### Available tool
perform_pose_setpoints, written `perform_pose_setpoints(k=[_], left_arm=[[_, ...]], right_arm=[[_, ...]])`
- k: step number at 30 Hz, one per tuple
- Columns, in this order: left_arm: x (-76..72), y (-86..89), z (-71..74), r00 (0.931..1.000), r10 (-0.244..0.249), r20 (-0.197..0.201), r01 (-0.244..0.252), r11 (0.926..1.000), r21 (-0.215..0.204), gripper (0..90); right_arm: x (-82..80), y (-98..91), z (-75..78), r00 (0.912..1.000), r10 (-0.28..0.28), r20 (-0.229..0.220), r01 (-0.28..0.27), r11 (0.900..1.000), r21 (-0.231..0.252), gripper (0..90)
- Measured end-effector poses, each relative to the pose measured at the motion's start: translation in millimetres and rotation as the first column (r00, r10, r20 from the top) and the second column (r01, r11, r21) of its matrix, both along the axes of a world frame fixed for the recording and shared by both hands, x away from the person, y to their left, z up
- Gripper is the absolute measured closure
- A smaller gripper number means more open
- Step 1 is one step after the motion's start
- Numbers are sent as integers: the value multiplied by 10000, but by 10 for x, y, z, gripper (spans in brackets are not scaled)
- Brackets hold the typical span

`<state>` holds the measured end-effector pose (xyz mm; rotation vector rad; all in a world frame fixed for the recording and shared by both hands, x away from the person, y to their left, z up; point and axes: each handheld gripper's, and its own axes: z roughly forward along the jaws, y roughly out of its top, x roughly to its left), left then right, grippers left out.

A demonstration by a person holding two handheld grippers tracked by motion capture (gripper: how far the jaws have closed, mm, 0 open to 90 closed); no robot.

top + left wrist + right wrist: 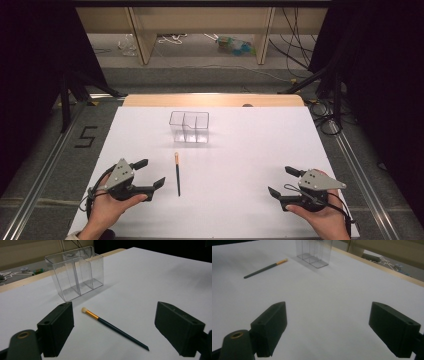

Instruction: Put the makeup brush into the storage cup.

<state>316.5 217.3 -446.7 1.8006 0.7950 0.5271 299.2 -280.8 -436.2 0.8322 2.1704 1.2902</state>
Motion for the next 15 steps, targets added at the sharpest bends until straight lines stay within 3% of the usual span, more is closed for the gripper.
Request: perform_pose_setpoints(k=[4, 7, 15], left_arm=[[7, -4, 2, 9999, -88, 49, 87, 9999, 129, 156], [5, -30, -17, 9998, -18, -222, 20, 10000, 91, 157], [33, -130, -20, 9982, 24, -607, -10, 9997, 227, 159]], right_arm=[[-3, 5, -1, 10000, -10, -35, 10, 10000, 7, 160], [-12, 11, 4, 9997, 48, -239, -50, 10000, -75, 160], [-5, 23, -2, 10000, -9, 0, 9, 10000, -68, 160]])
